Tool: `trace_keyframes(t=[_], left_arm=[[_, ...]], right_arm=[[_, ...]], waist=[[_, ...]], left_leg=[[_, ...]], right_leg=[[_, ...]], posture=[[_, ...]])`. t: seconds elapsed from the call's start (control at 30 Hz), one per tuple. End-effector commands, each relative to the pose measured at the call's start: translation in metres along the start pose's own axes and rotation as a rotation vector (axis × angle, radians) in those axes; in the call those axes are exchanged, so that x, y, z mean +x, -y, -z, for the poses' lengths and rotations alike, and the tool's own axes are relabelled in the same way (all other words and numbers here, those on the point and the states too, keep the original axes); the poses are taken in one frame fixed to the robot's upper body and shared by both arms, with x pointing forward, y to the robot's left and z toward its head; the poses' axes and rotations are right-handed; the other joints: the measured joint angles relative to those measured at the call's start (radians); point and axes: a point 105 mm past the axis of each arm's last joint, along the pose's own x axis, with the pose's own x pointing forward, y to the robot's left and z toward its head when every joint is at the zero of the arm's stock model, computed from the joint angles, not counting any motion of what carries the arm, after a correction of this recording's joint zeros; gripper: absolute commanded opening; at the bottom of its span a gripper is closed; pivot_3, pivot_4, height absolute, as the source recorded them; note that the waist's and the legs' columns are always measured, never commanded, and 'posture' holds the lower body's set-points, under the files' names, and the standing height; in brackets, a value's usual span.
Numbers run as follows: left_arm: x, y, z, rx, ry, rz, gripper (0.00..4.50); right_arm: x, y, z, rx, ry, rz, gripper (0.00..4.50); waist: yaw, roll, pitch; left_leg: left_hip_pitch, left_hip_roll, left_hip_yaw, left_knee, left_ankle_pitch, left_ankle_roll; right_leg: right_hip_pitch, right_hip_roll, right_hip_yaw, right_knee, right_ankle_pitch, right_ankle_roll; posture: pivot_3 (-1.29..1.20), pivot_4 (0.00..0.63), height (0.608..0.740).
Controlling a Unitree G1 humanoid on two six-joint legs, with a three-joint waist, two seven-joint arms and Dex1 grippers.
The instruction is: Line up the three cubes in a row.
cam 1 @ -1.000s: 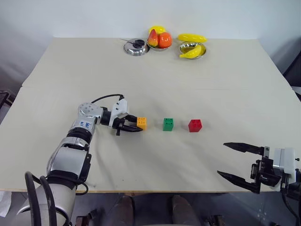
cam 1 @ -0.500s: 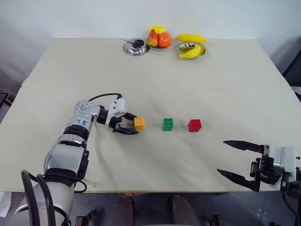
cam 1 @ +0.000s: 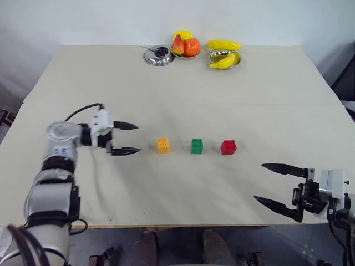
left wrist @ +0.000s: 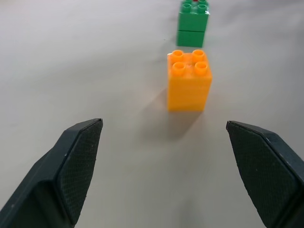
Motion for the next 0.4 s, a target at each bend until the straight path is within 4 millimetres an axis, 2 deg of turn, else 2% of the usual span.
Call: trace_keyframes(t=[0.03,0.27,0.33,0.4], left_arm=[[-0.040,0.019,0.000,0.047,0.010,-0.054,4.43],[-0.072,0.047,-0.008,0.004,0.005,-0.197,4.43],[-0.080,0.051,-0.011,-0.033,0.022,-0.247,4.43],[-0.086,0.066,-0.006,-0.064,-0.007,-0.227,4.43]], right_arm=[[-0.020,0.016,0.000,-0.031,-0.038,0.051,4.50],[-0.054,0.041,0.017,-0.070,-0.137,0.141,4.50],[-0.060,0.046,0.017,-0.076,-0.144,0.155,4.50],[-0.062,0.049,0.018,-0.071,-0.138,0.163,4.50]], waist=[[-0.008,0.000,0.000],[0.007,0.000,0.000],[0.010,0.000,0.000],[0.008,0.000,0.000]], left_leg=[[0.000,0.000,0.000,-0.001,0.000,0.000],[0.001,0.000,-0.001,0.002,-0.003,0.005],[0.001,0.000,-0.001,0.001,-0.002,0.004],[0.002,0.000,-0.001,0.001,-0.002,0.004]], right_leg=[[0.000,0.000,0.000,0.000,0.000,0.000],[0.001,-0.001,-0.001,-0.001,0.000,-0.001],[0.001,-0.001,0.000,0.000,-0.001,-0.001],[0.001,-0.001,0.000,0.000,-0.001,-0.001]], posture=[[0.00,0.150,0.740],[0.00,0.150,0.740],[0.00,0.150,0.740],[0.00,0.150,0.740]])
